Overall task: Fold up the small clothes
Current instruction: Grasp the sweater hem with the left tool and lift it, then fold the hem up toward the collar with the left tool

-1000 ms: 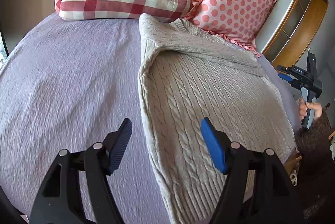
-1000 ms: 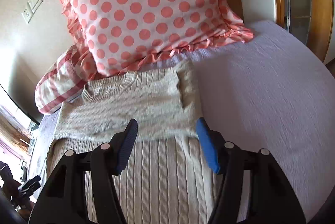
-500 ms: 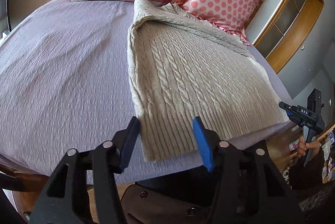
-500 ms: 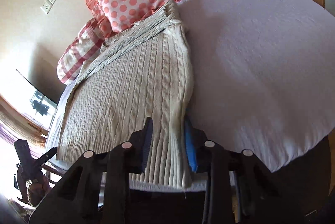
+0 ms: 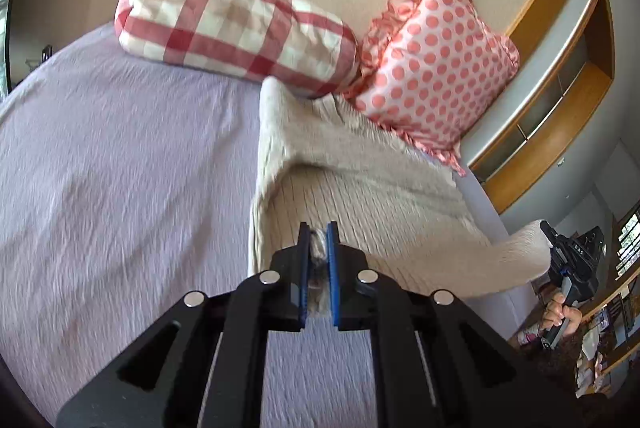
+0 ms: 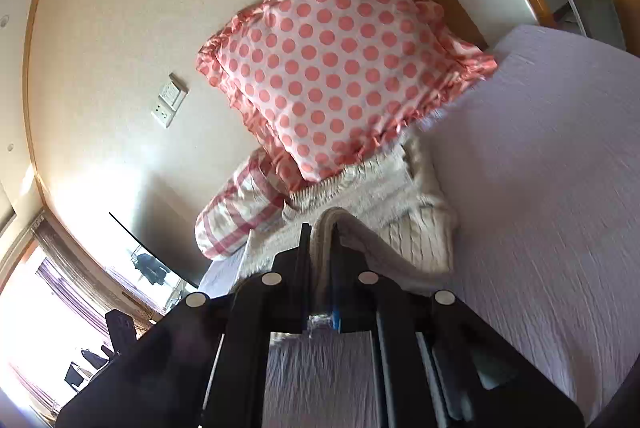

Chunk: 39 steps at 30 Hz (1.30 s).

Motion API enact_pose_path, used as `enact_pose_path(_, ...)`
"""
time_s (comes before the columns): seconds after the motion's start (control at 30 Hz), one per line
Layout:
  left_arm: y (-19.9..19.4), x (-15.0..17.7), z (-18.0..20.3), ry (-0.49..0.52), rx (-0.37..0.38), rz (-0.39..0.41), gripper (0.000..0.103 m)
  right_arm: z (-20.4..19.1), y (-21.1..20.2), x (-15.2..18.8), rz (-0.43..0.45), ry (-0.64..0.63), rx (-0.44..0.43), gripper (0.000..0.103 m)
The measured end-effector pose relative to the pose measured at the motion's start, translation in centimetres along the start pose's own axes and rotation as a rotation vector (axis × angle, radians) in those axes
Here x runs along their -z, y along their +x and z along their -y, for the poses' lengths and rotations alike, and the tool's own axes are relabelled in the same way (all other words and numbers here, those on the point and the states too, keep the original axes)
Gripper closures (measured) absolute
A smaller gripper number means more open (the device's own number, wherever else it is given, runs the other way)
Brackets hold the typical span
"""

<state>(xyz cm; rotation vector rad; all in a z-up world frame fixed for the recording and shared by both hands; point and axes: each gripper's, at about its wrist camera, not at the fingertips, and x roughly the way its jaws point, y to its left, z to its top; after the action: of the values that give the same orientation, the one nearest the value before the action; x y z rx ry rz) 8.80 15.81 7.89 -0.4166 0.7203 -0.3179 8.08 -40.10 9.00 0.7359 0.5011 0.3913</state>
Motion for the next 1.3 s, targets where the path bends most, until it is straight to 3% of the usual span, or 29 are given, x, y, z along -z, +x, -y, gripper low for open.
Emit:
enact_pose_path(0.07,3.1,-4.4,-0.2,-0.015,-0.036,0.031,0.096,0.5,4.5,-3.3,-0.006,0.027,0.03,0.095)
enact_pose_path(0.23,13.1,-12.3,-1.6,-0.032,-0.167,-0.012,0.097,4.7,16.1,-7.8,-0.064,0.112,0.206,0.095)
enact_pose_path(0.4,19.3,-15.5,-3.0,-0.062,-0.224,-0.063,0.097,7.8,22.3,-8.6,-0.089,0.166,0.315,0.095)
enact_pose_path(0.53,22.5,-15.7,-4.1,-0.062,-0.28,-0.128,0.095,9.1,25.4,-7.9,-0.18,0.17,0.459,0.094)
enact_pose_path(0.63,21.7,-16.0,-4.6,-0.088,-0.256,-0.112,0.084,8.1,25.0,-8.6,-0.185,0.136,0.451,0.09)
enact_pose_path(0.7,19.8,-16.2,-4.9,-0.113,-0.214,-0.086,0.071,7.1,23.9,-9.3,-0.172,0.125,0.427,0.085)
enact_pose_path(0.77,17.5,-15.8,-5.5,-0.141,-0.172,-0.069,0.062,5.6,22.2,-9.7,-0.123,0.097,0.466,0.043)
enact_pose_path(0.8,16.6,-15.4,-5.7,-0.15,-0.146,-0.069,0.057,4.7,21.0,-9.7,-0.063,0.066,0.485,0.004)
enact_pose_path(0.87,15.3,-14.3,-6.0,-0.147,-0.096,-0.095,0.053,2.9,19.4,-9.2,0.0,-0.01,0.42,0.001)
enact_pose_path(1.03,15.2,-11.0,-5.6,-0.139,-0.011,-0.189,0.053,1.4,20.1,-5.1,-0.165,-0.071,0.294,0.005)
enact_pose_path(1.17,17.7,-9.2,-5.0,-0.151,-0.009,-0.263,0.053,0.9,22.0,-2.5,-0.218,-0.104,0.302,0.005)
enact_pose_path(1.27,18.5,-8.9,-5.2,-0.174,0.003,-0.24,0.054,0.8,21.8,-1.6,-0.189,-0.091,0.283,0.005)
enact_pose_path(1.3,18.8,-9.0,-5.7,-0.206,0.014,-0.24,0.064,0.8,21.7,-1.5,-0.187,-0.081,0.273,0.005)
